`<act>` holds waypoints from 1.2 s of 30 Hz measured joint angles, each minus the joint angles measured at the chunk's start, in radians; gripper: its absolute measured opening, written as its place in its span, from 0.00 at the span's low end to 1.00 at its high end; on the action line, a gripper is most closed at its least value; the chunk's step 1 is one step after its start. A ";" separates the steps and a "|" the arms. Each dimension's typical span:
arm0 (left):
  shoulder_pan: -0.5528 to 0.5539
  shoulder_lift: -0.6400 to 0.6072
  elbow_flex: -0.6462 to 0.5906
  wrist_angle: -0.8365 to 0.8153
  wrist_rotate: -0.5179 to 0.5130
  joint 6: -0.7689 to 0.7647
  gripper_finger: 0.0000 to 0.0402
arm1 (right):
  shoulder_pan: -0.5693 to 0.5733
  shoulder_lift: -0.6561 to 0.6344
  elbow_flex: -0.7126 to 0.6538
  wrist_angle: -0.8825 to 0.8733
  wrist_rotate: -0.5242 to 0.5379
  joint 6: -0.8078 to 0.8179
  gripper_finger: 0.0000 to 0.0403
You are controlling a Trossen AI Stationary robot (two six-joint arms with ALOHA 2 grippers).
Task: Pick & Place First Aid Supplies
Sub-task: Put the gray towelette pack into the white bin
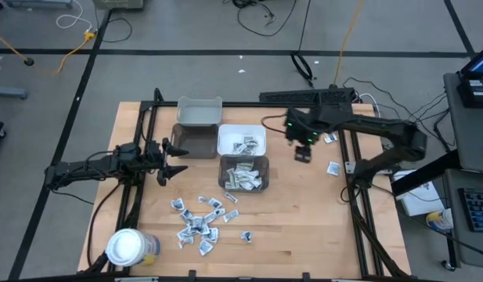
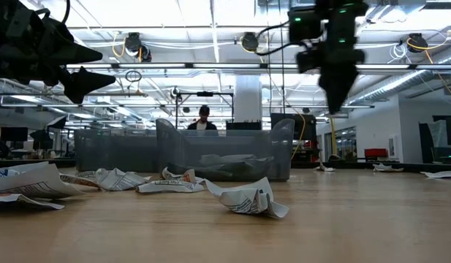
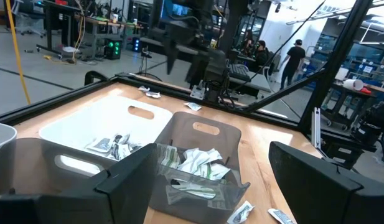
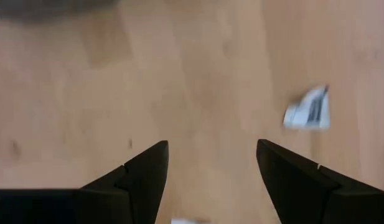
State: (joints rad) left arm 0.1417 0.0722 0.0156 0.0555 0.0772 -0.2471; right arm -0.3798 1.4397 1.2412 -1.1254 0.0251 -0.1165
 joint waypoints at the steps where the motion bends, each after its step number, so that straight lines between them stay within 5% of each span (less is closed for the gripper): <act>1: 0.000 0.000 0.000 0.000 0.000 0.000 0.77 | 0.000 -0.034 -0.031 -0.014 0.000 0.000 0.59; 17: 0.000 0.000 0.000 0.000 0.000 0.000 0.77 | -0.001 -0.374 -0.313 -0.271 0.001 0.000 0.59; 36: 0.000 0.000 0.000 0.000 0.000 0.000 0.77 | 0.000 -0.193 -0.399 -0.235 0.053 0.023 0.59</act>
State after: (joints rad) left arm 0.1417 0.0722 0.0158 0.0555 0.0769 -0.2470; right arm -0.3801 1.2469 0.8421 -1.3601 0.0784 -0.0940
